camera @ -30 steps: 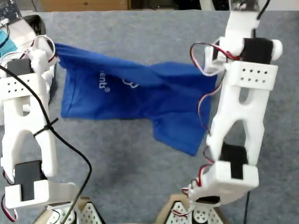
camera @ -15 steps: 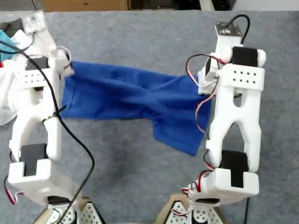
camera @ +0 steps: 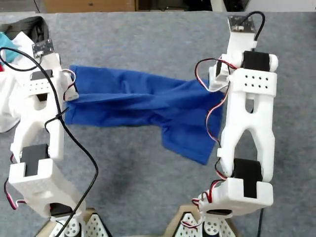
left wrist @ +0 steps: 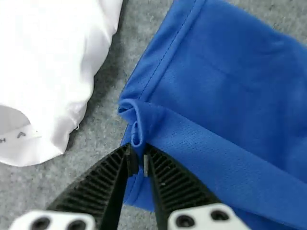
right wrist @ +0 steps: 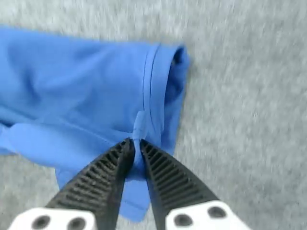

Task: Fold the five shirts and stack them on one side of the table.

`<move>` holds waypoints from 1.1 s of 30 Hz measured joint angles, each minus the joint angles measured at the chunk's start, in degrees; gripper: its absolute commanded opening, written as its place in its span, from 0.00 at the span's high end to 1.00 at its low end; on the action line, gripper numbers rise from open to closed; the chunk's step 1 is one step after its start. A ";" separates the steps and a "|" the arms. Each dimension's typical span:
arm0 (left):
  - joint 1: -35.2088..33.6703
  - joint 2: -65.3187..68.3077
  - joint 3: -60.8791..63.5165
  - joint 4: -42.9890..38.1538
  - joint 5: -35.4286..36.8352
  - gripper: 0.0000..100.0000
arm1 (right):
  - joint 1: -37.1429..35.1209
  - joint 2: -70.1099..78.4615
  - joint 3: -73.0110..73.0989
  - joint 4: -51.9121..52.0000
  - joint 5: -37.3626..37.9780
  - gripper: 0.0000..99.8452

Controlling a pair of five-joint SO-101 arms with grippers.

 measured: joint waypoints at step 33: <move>0.53 0.00 -16.44 39.21 -10.81 0.81 | -5.45 -0.09 5.71 15.12 7.12 0.99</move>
